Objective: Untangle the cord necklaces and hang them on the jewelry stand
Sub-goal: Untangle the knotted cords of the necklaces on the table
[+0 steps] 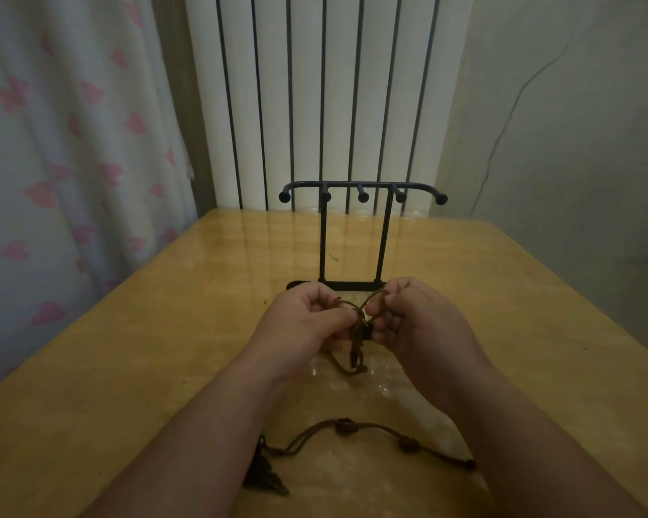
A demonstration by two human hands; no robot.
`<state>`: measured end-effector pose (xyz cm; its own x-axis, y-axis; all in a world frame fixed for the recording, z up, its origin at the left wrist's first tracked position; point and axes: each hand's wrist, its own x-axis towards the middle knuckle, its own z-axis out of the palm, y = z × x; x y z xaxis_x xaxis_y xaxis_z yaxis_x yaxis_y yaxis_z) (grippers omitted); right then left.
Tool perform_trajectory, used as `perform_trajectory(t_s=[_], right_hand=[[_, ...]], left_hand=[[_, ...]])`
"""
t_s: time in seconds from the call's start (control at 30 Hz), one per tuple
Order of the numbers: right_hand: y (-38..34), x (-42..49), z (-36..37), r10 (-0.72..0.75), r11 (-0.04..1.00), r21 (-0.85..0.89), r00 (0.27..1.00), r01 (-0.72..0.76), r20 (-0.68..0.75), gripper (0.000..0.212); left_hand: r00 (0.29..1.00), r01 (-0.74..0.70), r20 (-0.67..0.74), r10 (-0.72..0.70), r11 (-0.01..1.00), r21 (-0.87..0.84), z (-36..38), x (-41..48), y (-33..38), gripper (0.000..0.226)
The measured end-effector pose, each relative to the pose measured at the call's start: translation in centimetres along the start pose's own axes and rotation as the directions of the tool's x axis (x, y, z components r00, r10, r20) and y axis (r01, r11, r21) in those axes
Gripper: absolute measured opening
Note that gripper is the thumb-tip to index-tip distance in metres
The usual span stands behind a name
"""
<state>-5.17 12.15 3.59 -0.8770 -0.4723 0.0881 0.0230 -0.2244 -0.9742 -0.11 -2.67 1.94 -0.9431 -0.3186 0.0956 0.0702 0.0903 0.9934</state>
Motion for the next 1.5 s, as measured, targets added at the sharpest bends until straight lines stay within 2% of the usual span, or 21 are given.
perform_trajectory(t_s=[0.17, 0.27, 0.5, 0.7, 0.83, 1.0, 1.23, 1.43, 1.5], right_hand=[[0.1, 0.0, -0.2, -0.018, 0.998, -0.066, 0.999, 0.016, -0.040, 0.016], [0.1, -0.1, -0.4, -0.065, 0.978, -0.201, 0.998, 0.059, -0.025, 0.021], [0.3, -0.4, 0.0, -0.159, 0.821, -0.552, 0.987, 0.143, 0.018, 0.005], [0.4, -0.2, 0.0, -0.151, 0.753, -0.649, 0.989, 0.113, -0.003, 0.011], [0.2, -0.3, -0.1, -0.123, 0.816, -0.566, 0.992, 0.116, 0.025, 0.011], [0.1, -0.4, -0.1, -0.166, 0.788, -0.598, 0.986, 0.146, 0.021, 0.006], [-0.2, -0.2, -0.6, 0.001, 0.974, -0.226, 0.996, -0.022, -0.089, 0.013], [-0.2, 0.2, -0.9, 0.097, 0.987, 0.131, 0.994, -0.091, -0.044, 0.023], [-0.2, 0.3, -1.1, 0.088, 0.988, 0.130, 0.996, -0.085, -0.023, 0.021]], left_hand=[[1.000, 0.027, 0.005, -0.026, 0.995, -0.101, -0.1, -0.1, 0.3, 0.024], [0.999, 0.025, 0.035, -0.022, 0.995, -0.097, 0.0, -0.2, 0.4, 0.025], [1.000, -0.002, 0.019, 0.004, 0.997, -0.080, -0.2, -0.1, 0.2, 0.022], [1.000, 0.009, 0.018, -0.008, 0.997, -0.077, -0.1, -0.1, 0.2, 0.019], [1.000, 0.022, 0.021, -0.020, 0.995, -0.094, -0.1, 0.0, 0.3, 0.019], [1.000, 0.029, 0.013, -0.028, 0.997, -0.069, 0.0, -0.1, 0.4, 0.020], [0.998, 0.057, 0.015, -0.057, 0.998, 0.027, 0.1, -0.2, 0.3, 0.018], [0.994, 0.098, 0.027, -0.102, 0.988, 0.116, 0.3, -0.3, 0.2, 0.032], [0.994, 0.112, 0.003, -0.113, 0.985, 0.131, 0.4, -0.3, 0.4, 0.032]])
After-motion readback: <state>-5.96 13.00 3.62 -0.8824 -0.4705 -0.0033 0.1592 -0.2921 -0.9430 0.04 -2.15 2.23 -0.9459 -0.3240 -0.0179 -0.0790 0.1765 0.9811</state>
